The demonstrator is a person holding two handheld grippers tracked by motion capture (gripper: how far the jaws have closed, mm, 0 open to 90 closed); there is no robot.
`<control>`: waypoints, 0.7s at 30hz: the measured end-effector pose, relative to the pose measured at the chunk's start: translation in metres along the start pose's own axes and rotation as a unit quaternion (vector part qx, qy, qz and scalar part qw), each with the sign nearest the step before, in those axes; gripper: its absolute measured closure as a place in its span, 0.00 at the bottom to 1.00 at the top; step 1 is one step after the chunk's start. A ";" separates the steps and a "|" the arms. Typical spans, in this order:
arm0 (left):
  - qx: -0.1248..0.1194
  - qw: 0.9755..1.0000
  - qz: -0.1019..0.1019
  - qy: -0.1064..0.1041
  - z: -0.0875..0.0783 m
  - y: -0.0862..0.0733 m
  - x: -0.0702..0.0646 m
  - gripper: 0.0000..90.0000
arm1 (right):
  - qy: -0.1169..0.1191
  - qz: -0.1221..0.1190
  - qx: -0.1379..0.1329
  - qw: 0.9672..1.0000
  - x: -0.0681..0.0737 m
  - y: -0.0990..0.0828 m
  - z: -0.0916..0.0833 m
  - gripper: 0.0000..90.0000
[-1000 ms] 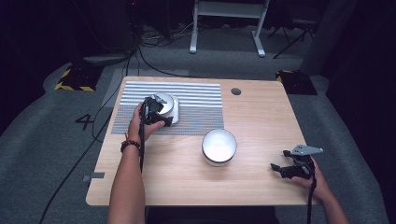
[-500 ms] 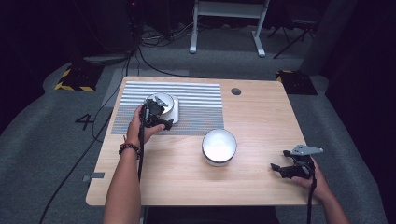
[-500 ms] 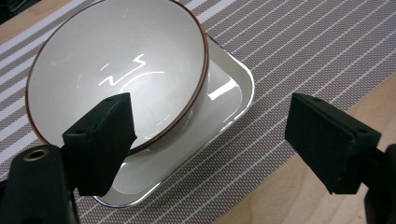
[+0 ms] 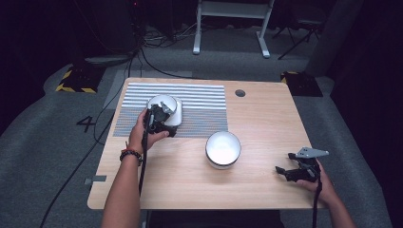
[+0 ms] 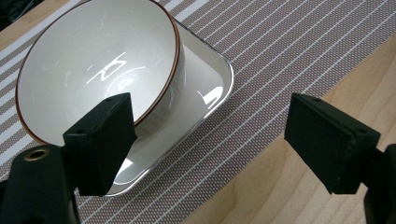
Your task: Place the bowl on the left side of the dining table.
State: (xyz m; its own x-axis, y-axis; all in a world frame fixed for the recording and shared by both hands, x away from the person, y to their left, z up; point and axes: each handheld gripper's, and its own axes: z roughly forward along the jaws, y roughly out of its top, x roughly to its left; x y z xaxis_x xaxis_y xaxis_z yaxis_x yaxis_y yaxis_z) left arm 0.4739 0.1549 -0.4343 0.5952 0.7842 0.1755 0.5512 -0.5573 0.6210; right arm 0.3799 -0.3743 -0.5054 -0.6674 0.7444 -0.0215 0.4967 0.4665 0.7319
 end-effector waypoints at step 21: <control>-0.007 0.999 0.047 -0.013 -0.022 -0.014 -0.022 0.18 | 0.000 0.000 0.000 1.000 0.000 0.000 0.000 0.13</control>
State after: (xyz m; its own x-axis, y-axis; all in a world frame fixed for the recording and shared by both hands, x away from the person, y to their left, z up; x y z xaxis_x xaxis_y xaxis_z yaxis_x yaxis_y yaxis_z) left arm 0.4402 0.1517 -0.4305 0.6589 0.7213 0.2132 0.4840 -0.6236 0.6140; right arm 0.3799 -0.3743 -0.5054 -0.6674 0.7444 -0.0216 0.4967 0.4666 0.7318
